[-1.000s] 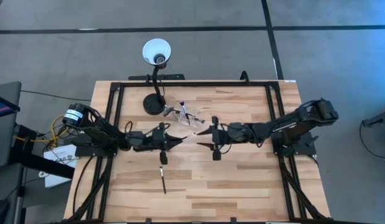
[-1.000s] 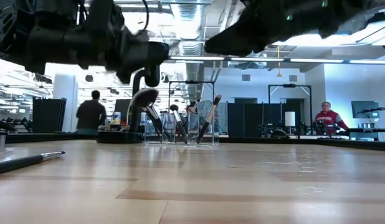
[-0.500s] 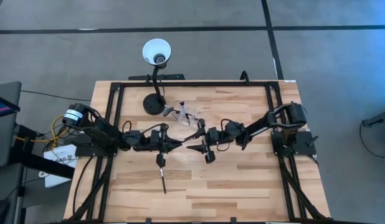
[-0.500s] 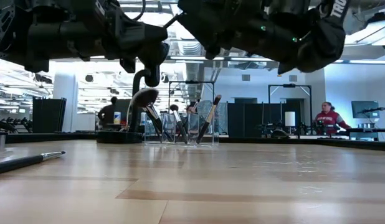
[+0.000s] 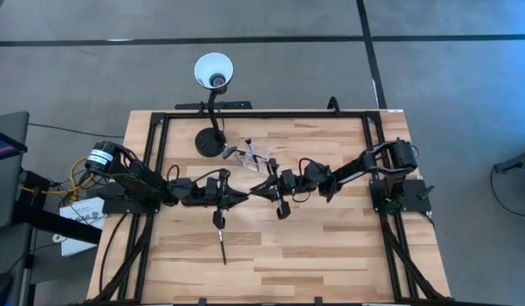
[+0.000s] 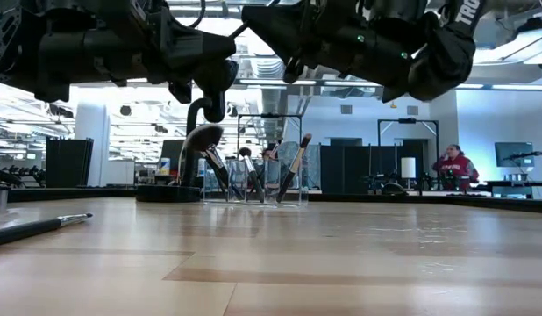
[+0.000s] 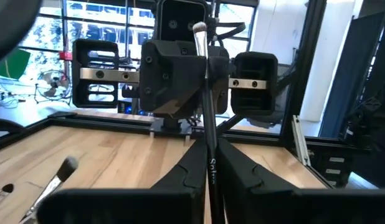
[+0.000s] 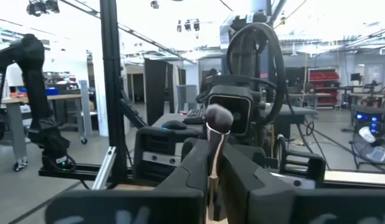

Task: Sort items
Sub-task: Put the eyeshadow brush into the right section of the transparent organizer

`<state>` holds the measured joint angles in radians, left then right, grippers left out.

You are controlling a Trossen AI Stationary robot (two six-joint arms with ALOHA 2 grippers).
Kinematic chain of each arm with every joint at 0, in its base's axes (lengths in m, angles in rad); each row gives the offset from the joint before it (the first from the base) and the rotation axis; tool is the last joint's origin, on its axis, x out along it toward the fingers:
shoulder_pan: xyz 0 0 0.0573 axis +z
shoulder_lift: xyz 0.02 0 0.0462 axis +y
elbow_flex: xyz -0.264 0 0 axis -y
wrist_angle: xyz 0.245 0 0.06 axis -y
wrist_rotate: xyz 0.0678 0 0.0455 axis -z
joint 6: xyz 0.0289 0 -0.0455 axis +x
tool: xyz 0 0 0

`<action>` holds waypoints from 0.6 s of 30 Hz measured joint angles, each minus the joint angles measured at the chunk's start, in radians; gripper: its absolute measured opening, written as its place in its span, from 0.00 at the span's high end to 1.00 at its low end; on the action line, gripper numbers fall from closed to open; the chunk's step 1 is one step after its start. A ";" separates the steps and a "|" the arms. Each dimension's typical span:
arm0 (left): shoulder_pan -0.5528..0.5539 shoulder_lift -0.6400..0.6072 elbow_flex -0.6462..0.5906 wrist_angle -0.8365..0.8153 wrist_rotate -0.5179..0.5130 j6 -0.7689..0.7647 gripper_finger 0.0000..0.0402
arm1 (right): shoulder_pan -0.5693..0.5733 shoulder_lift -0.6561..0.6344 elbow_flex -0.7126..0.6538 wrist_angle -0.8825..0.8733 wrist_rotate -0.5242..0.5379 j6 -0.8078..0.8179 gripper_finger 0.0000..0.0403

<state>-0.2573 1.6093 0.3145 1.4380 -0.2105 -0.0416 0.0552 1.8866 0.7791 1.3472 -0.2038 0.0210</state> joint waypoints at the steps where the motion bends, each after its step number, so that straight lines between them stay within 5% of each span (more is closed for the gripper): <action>1: 0.000 0.000 0.000 0.000 0.000 0.000 0.94 | -0.001 0.000 0.000 0.000 0.000 0.001 0.97; 13: 0.001 0.000 0.001 -0.005 -0.001 0.008 0.79 | -0.003 -0.012 0.000 -0.030 -0.008 0.103 0.96; 18: 0.001 0.000 0.001 -0.036 0.000 -0.031 0.71 | -0.012 -0.083 0.000 -0.197 -0.037 0.121 0.98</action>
<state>-0.2562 1.6093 0.3153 1.4024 -0.2108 -0.0725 0.0429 1.8036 0.7788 1.1500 -0.2406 0.1421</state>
